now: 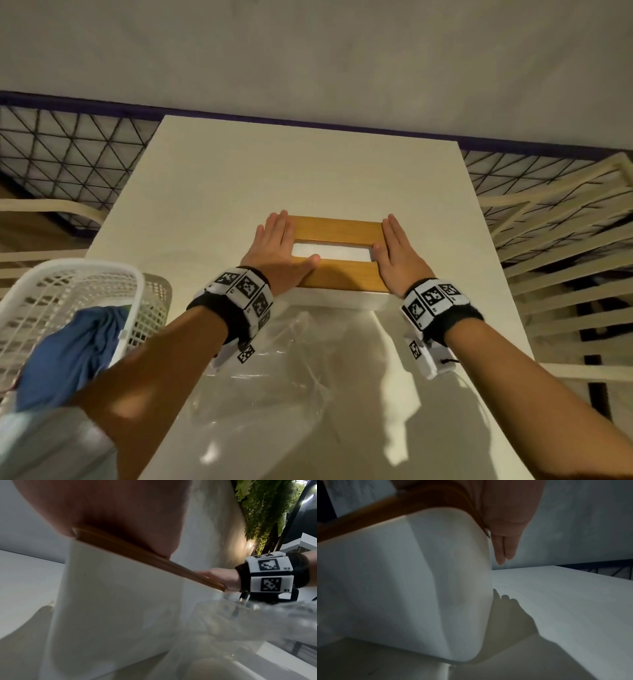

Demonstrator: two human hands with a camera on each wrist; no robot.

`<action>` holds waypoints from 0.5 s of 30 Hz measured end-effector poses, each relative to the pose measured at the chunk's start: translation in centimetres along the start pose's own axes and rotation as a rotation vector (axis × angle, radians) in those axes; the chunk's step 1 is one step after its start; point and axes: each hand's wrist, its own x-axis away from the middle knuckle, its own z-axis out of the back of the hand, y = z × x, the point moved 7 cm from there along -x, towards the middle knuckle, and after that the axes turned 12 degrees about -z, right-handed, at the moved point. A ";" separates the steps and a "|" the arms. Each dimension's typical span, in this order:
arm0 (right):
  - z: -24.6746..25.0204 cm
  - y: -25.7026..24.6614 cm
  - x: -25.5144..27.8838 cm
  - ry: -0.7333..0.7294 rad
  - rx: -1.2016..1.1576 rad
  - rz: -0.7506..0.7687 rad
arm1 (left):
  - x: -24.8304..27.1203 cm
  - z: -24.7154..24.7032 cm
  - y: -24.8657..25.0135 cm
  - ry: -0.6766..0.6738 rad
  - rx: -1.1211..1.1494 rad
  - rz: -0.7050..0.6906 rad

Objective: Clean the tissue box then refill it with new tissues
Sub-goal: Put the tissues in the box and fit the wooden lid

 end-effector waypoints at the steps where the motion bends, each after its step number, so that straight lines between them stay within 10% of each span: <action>1: -0.1 0.1 0.0 0.012 -0.005 -0.006 | 0.0 0.0 0.0 0.031 -0.031 -0.010; 15: 0.5 0.4 -1.2 0.082 -0.105 0.010 | 0.2 0.2 0.2 0.141 -0.123 -0.059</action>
